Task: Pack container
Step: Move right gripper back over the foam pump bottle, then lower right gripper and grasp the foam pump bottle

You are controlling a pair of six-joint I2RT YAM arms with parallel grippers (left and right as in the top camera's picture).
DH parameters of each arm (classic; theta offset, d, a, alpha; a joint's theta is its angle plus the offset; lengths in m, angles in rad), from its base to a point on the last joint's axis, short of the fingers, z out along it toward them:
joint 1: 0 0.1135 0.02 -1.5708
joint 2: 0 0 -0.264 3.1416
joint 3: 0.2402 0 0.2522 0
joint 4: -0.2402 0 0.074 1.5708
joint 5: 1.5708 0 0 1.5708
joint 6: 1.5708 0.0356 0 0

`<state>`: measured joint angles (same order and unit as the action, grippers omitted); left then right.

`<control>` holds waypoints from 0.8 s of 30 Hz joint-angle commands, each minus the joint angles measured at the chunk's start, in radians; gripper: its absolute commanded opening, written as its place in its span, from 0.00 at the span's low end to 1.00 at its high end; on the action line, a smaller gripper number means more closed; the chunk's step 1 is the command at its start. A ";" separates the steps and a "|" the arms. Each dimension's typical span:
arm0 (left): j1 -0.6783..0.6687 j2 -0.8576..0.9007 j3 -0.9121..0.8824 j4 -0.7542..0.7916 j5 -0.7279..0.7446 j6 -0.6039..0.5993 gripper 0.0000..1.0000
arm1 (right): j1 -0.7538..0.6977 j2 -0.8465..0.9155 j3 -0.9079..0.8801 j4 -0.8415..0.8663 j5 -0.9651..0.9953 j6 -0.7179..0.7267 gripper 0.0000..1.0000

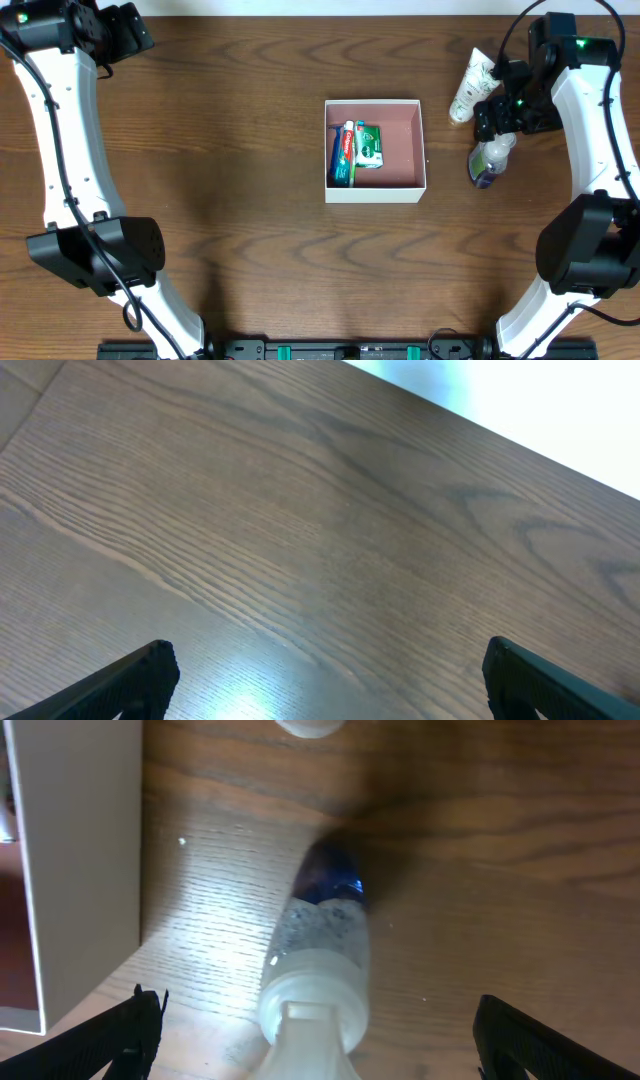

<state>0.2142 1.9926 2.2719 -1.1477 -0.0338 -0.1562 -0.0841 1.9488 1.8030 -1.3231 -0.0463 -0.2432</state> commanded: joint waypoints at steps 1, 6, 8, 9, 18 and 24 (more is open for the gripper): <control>0.003 0.005 0.000 -0.002 -0.012 0.006 0.98 | -0.002 0.000 -0.017 -0.004 -0.033 -0.027 0.97; 0.003 0.005 0.000 -0.002 -0.012 0.006 0.98 | -0.002 0.000 -0.017 -0.022 -0.033 -0.027 0.98; 0.003 0.005 0.000 -0.002 -0.012 0.006 0.98 | -0.002 0.000 -0.017 -0.037 -0.033 -0.027 0.99; 0.003 0.005 0.000 -0.002 -0.012 0.006 0.98 | -0.002 0.000 -0.017 -0.041 -0.033 -0.027 0.99; 0.003 0.005 0.000 -0.002 -0.012 0.006 0.98 | -0.002 -0.006 -0.016 -0.042 -0.034 -0.025 0.99; 0.003 0.005 0.000 -0.002 -0.012 0.006 0.98 | -0.002 -0.042 0.019 -0.045 -0.037 -0.019 0.99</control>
<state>0.2142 1.9926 2.2719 -1.1477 -0.0338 -0.1562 -0.0841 1.9423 1.8042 -1.3575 -0.0753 -0.2508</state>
